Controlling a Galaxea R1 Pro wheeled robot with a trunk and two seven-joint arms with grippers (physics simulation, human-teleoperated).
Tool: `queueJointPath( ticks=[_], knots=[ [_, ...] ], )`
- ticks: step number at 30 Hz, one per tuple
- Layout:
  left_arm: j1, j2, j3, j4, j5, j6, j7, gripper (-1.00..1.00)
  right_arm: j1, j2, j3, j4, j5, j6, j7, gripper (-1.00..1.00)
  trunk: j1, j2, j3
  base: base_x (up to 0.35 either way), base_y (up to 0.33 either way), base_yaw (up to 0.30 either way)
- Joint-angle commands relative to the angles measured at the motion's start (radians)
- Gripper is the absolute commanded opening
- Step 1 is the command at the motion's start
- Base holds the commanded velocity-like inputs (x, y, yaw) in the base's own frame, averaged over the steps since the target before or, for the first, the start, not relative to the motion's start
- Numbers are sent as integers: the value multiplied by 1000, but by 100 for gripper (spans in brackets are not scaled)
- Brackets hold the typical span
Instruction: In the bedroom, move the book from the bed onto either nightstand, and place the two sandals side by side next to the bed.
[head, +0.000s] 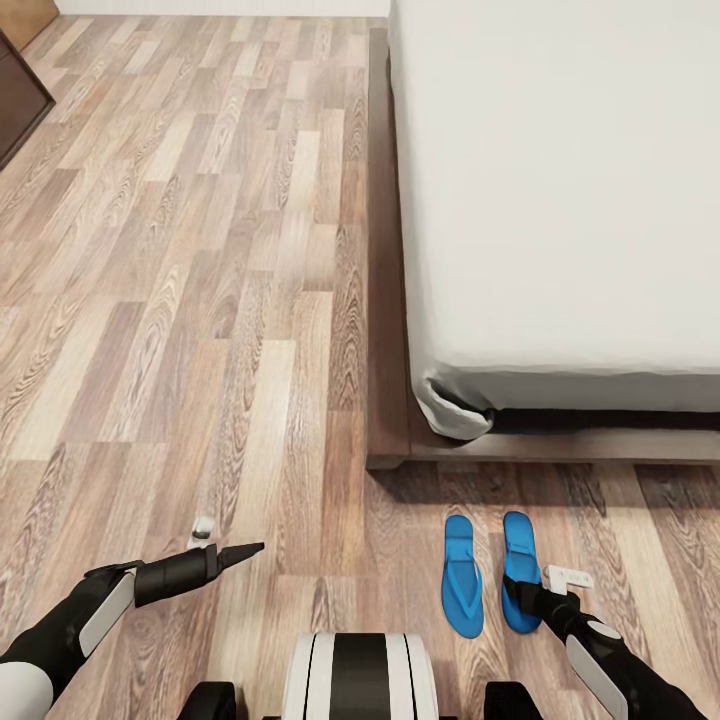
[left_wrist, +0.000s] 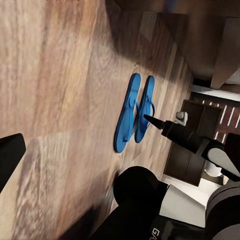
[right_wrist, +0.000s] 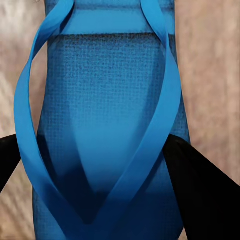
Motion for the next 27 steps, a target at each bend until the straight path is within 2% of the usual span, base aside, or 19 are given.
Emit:
queueJointPath(
  ticks=[1,7,14,20,21,27],
  knots=[
    [-1,1,-4,0,9,9,0,100,0,-1,6,1,-12,19,-4,-100,0,0,-1,0,0,0],
    [-1,1,-3,0,10,8,0,100,0,-1,6,1,-12,19,-5,-100,0,0,-1,0,45,0],
    [-1,1,-3,5,10,8,2,100,0,1,6,1,25,19,-6,-100,0,0,-1,0,70,0],
    [-1,1,-4,15,10,8,2,100,0,1,6,1,29,19,-8,-100,0,0,-1,0,2,0],
    [-1,1,-4,15,10,8,2,100,0,2,6,1,29,19,-8,100,0,0,-1,0,0,0],
    [0,1,-5,15,10,8,2,100,0,2,6,1,29,19,-10,100,0,0,-1,0,0,0]
  ],
)
